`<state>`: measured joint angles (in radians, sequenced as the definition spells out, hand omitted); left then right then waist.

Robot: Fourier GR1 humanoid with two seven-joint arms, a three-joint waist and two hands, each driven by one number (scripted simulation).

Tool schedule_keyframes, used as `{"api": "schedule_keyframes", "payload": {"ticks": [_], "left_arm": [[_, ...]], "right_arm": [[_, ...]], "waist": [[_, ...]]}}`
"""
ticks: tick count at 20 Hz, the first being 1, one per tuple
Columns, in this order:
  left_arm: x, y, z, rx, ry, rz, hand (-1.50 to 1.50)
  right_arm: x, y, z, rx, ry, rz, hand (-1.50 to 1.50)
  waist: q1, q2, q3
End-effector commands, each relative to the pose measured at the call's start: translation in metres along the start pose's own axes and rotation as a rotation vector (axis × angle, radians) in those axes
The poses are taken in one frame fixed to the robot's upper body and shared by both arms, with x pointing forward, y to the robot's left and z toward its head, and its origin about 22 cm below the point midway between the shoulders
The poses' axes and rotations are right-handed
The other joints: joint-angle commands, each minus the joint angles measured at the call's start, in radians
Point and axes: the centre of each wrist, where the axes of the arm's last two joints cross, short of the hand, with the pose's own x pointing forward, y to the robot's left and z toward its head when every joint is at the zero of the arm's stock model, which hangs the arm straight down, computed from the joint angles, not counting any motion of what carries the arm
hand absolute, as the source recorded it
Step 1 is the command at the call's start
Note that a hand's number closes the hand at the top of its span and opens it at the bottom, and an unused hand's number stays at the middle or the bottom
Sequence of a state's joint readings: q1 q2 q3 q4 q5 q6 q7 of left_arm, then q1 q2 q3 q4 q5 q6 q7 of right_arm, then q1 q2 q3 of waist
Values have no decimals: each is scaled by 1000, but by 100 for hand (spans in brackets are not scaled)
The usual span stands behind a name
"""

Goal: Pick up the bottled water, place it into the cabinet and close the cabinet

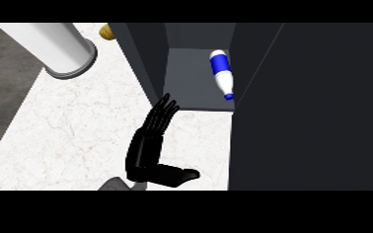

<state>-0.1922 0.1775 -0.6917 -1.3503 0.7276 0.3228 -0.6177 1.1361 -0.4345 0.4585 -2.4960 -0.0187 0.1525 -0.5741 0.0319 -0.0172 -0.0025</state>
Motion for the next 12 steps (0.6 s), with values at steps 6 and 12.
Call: {"api": "schedule_keyframes", "payload": {"ticks": [6, 12], "left_arm": [[40, 55, 72, -30, -23, 3, -150], [71, 95, 97, 4, -61, -51, -150]], "right_arm": [[37, -7, -26, 434, -23, 157, 150], [43, -3, -36, 574, -35, 171, 150]], "waist": [[36, -1, -5], [29, 1, -7]]}}
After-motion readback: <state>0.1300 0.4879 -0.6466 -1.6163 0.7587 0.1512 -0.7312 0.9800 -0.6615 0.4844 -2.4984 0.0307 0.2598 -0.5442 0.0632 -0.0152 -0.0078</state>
